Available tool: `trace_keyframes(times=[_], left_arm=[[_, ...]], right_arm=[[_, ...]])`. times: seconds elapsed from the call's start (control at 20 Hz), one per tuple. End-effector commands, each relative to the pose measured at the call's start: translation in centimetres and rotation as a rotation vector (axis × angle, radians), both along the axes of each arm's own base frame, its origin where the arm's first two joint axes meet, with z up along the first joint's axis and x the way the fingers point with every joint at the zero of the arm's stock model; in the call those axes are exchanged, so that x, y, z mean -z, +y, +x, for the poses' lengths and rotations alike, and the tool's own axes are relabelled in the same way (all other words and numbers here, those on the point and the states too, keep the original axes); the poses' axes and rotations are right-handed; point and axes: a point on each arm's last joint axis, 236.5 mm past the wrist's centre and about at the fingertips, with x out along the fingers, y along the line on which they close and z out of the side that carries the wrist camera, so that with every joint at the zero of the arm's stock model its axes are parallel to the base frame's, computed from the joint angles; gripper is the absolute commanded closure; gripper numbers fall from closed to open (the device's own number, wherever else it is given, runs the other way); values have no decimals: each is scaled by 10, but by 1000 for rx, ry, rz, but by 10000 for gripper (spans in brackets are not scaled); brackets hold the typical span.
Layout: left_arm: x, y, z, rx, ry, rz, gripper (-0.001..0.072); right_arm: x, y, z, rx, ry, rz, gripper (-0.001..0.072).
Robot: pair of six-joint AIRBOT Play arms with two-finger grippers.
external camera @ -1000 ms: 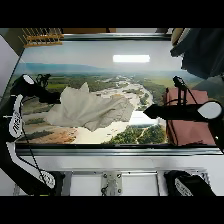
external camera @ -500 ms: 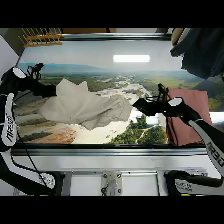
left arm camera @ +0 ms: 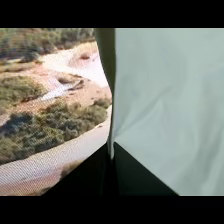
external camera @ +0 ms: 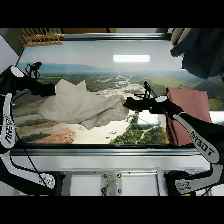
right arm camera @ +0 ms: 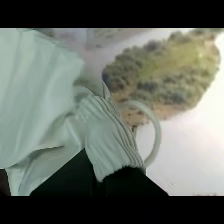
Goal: Fold the clothes and pants, and hang the long-sleeved shirts on hangers.
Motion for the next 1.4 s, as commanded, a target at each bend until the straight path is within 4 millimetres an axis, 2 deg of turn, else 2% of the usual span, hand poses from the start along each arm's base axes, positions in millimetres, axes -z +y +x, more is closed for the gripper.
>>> trace_keyframes(times=[0.0, 0.1, 0.15, 0.25, 0.3, 0.35, 0.45, 0.5, 0.6, 0.65, 0.75, 0.85, 0.9, 1.0, 1.05, 1.15, 1.25, 1.35], left_arm=[[-57, 7, 16, -75, -168, 29, 703], [-139, 10, 20, -108, -388, 67, 703], [-183, 9, 12, -128, -490, 79, 703], [-275, 2, -22, -142, -700, 110, 703], [-320, -4, -47, -146, -811, 127, 702], [-362, -10, -76, -148, -917, 145, 703], [-427, -23, -135, -152, -1106, 173, 703], [-453, -29, -162, -156, -1191, 183, 703], [-490, -39, -210, -161, -1326, 200, 702], [-500, -44, -229, -162, -1366, 202, 703], [-499, -47, -244, -185, -1384, 173, 702], [-469, -46, -236, -220, -1308, 115, 703], [-443, -44, -226, -235, -1236, 87, 703], [-373, -53, -207, -213, -1011, 14, 702], [-333, -64, -201, -182, -871, -37, 702], [-258, -92, -204, -112, -577, -160, 702], [-201, -111, -205, -72, -356, -251, 703], [-154, -120, -195, -54, -221, -271, 702]], right_arm=[[-64, -6, 16, -122, -213, -72, 696], [-143, -22, 23, -164, -380, -129, 695], [-195, -30, 21, -170, -478, -140, 696], [-298, -42, 2, -155, -680, -133, 696], [-345, -47, -15, -130, -776, -128, 695], [-384, -51, -35, -115, -860, -126, 695], [-440, -55, -81, -91, -991, -115, 696], [-459, -57, -101, -77, -1024, -96, 696], [-489, -61, -139, -46, -1071, -60, 696], [-496, -64, -151, -29, -1080, -58, 696], [-497, -72, -165, 9, -1047, -75, 696], [-470, -84, -166, 36, -920, -142, 696], [-449, -91, -164, 46, -826, -179, 696], [-396, -101, -163, 24, -620, -270, 696], [-369, -105, -165, -1, -521, -308, 696], [-314, -107, -170, -63, -317, -349, 696], [-267, -107, -165, -91, -163, -350, 696], [-227, -108, -149, -95, -56, -361, 695]])
